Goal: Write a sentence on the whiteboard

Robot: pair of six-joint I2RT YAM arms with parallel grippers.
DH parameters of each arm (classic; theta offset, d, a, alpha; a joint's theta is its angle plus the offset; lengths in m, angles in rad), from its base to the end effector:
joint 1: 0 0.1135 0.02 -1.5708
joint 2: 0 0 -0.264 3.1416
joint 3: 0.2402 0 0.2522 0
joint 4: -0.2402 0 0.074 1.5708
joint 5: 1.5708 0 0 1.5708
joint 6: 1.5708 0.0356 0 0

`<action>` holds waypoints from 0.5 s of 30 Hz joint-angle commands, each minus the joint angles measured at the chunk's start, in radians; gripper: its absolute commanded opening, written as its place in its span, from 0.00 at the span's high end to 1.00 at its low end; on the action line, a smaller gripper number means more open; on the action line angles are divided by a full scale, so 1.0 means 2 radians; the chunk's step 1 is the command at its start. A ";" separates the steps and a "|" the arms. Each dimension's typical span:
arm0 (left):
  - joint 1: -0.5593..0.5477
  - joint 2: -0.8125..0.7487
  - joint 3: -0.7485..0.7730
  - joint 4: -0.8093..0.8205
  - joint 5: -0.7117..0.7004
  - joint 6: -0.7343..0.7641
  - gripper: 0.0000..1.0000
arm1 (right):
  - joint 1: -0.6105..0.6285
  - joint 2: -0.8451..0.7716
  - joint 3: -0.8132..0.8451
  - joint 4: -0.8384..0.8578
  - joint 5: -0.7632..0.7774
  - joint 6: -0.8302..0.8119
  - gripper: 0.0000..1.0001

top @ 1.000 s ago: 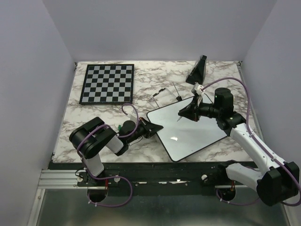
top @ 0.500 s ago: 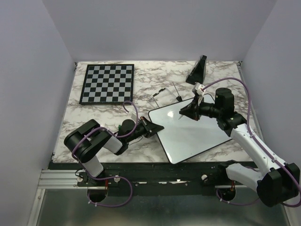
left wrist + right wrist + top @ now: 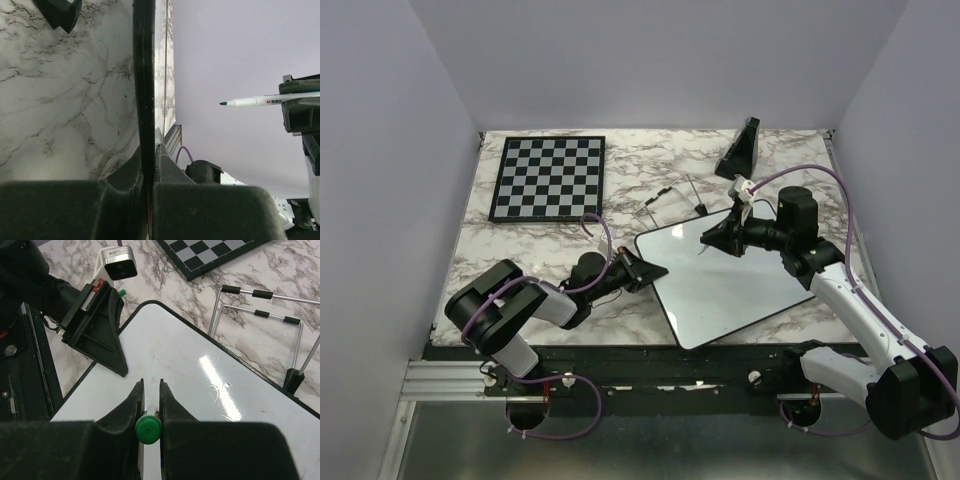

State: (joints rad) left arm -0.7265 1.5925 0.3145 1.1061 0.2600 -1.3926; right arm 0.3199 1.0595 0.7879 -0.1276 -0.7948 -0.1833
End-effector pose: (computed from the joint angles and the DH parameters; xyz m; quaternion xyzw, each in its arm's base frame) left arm 0.1888 -0.1800 0.1417 -0.1692 0.7443 -0.6053 0.2258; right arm 0.2142 0.0977 0.2974 -0.3985 0.6909 0.3565 0.4866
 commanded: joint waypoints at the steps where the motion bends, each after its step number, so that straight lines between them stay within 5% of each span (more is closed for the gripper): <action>1: -0.001 -0.021 0.011 -0.025 0.017 0.048 1.00 | 0.002 -0.007 0.003 -0.006 -0.017 -0.008 0.99; 15: -0.002 -0.021 0.006 -0.011 0.019 0.055 1.00 | 0.002 -0.004 0.005 -0.014 -0.032 -0.022 0.99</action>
State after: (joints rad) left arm -0.7265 1.5688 0.3199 1.0744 0.2630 -1.3697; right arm 0.3199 1.0592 0.7879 -0.1406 -0.8299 -0.2111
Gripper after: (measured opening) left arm 0.073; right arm 0.165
